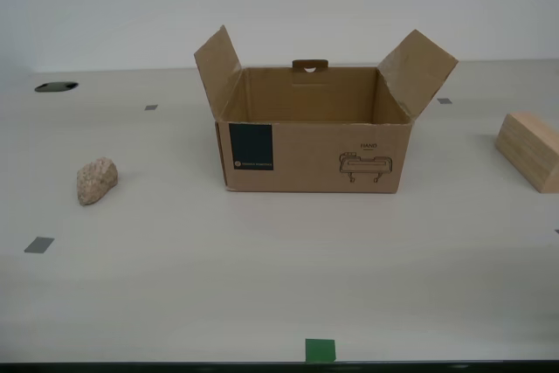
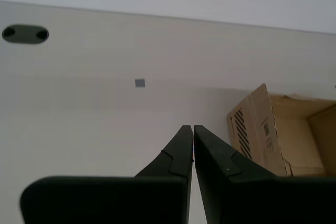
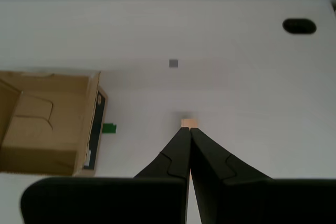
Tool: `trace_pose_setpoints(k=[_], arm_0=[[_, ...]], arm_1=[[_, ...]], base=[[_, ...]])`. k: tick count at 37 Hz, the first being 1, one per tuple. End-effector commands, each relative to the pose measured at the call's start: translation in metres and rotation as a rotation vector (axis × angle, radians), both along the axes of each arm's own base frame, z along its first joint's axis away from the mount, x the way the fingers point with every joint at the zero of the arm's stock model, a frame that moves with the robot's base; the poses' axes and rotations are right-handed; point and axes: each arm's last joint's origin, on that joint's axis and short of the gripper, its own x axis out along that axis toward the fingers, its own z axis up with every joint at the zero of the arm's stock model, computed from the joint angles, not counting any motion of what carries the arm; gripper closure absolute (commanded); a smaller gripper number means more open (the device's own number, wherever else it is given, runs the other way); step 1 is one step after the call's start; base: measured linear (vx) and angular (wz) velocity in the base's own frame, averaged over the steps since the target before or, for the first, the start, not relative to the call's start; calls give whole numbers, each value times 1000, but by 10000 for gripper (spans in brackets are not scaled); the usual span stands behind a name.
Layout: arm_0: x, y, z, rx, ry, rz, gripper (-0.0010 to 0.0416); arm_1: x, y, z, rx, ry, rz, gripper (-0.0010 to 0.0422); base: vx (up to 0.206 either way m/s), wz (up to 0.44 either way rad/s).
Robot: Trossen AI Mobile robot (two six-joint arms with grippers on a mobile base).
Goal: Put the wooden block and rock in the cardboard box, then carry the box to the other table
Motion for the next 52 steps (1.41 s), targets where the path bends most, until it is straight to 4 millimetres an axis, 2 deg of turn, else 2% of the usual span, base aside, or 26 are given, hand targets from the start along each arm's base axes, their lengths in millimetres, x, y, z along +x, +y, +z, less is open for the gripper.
trace_pose_setpoints(k=[1,14,24,52], arm_0=[[2,0,0,4,83,-1,406],[12,0,-6,12,285,-14,406],[15,0,-7,21,323,-28,406],[16,0,-7,28,311,-38,406]], arm_1=[[-5,0,-1,-4,58,-3,412],[-23,0,10,0,205,-5,412],[-29,0,20,39,399,-31,412],[-26,1,23,61,386,-10,412]], base=[[0,0],[0,0],[0,0],[0,0]])
